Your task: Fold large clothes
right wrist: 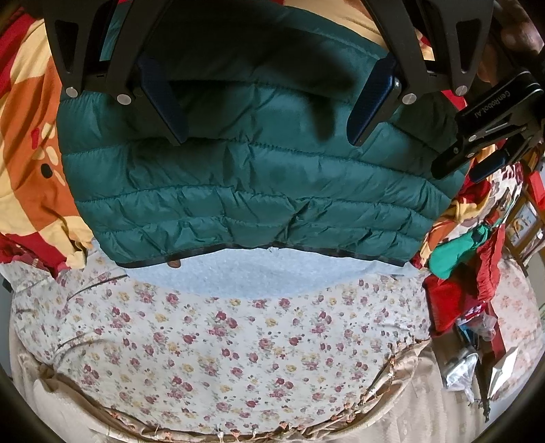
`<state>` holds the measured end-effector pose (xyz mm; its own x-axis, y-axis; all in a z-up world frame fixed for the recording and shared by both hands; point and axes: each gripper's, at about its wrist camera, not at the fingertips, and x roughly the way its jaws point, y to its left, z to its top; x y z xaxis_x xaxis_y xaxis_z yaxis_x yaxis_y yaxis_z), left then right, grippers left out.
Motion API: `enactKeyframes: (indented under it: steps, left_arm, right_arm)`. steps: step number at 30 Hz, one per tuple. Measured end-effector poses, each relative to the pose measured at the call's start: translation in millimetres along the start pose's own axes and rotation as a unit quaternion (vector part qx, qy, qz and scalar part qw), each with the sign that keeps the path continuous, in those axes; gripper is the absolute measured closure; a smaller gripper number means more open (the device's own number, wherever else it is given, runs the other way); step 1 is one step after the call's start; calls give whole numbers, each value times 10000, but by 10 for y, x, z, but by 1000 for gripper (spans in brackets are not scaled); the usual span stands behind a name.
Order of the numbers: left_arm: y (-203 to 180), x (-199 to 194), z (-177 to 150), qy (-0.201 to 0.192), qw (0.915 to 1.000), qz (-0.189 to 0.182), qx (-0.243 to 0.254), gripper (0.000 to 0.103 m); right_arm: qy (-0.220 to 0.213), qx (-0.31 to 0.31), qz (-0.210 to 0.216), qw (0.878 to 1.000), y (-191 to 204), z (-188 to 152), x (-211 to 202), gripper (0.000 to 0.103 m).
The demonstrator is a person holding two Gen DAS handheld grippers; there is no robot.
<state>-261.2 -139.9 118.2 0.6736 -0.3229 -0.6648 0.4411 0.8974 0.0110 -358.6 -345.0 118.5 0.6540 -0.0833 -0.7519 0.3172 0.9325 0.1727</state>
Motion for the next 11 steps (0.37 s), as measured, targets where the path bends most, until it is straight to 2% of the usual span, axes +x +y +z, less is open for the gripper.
enactKeyframes:
  steps: [7,11]
  left_arm:
    - [18,66,23,38,10000,-47,-42,19]
    - [75,115,71,59,10000,-58,-50,19]
  right_arm:
    - [64,23,29,10000,-41,15,59,10]
    - [107,109,215,9997,-109,62,78,10]
